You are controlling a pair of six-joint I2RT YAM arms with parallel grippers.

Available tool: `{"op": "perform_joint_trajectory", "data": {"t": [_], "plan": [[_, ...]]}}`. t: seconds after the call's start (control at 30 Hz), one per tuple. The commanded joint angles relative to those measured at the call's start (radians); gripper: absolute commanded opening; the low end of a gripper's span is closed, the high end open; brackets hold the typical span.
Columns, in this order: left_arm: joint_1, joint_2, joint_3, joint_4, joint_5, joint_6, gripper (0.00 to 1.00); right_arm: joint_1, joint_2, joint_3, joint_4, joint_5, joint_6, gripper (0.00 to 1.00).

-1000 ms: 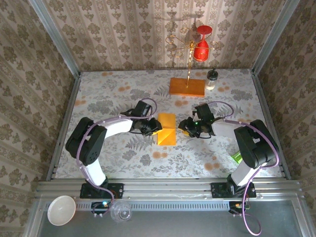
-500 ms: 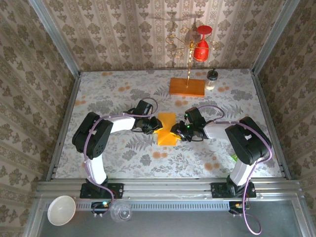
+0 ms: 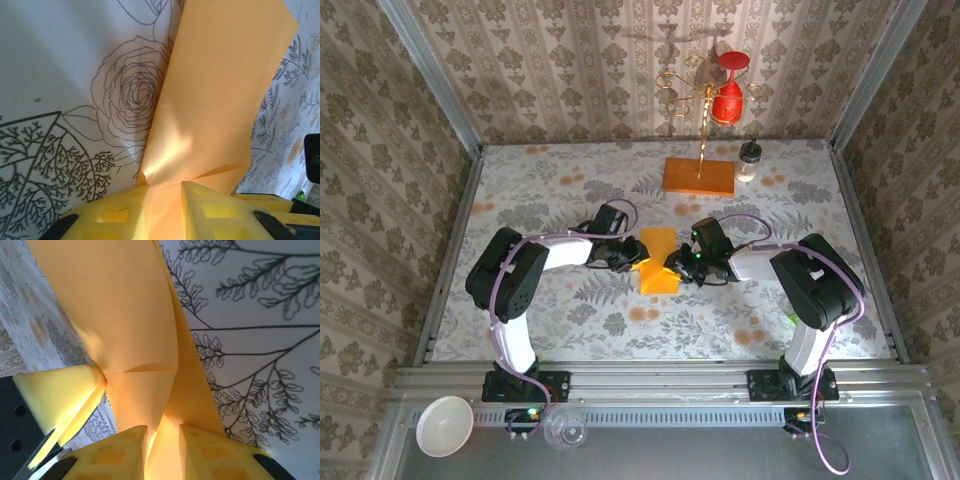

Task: Fold a paper plane with a square sheet of paper (pick it up from the middle)
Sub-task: Fold the triangle a second time at the center of the table, then turn over the paper at the center of the table.

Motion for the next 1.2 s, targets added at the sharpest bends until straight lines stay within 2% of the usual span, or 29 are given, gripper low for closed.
{"op": "perform_joint_trajectory", "data": {"t": [0.0, 0.73, 0.93, 1.03, 1.17], "plan": [[0.004, 0.019, -0.035, -0.041, -0.022, -0.016, 0.25, 0.015, 0.042, 0.021, 0.053, 0.008, 0.012, 0.23], [0.003, -0.022, -0.023, -0.047, -0.012, -0.012, 0.26, 0.019, 0.053, -0.007, 0.120, 0.013, 0.014, 0.16], [0.028, -0.128, -0.056, -0.019, 0.003, 0.003, 0.36, 0.015, 0.002, -0.025, 0.153, 0.038, -0.022, 0.04], [0.052, -0.209, -0.104, 0.023, 0.023, -0.003, 0.47, 0.010, -0.050, -0.027, 0.171, 0.035, -0.066, 0.02], [0.104, -0.332, -0.217, 0.144, 0.090, -0.043, 0.67, -0.015, -0.097, -0.022, 0.252, -0.075, -0.090, 0.02]]}}
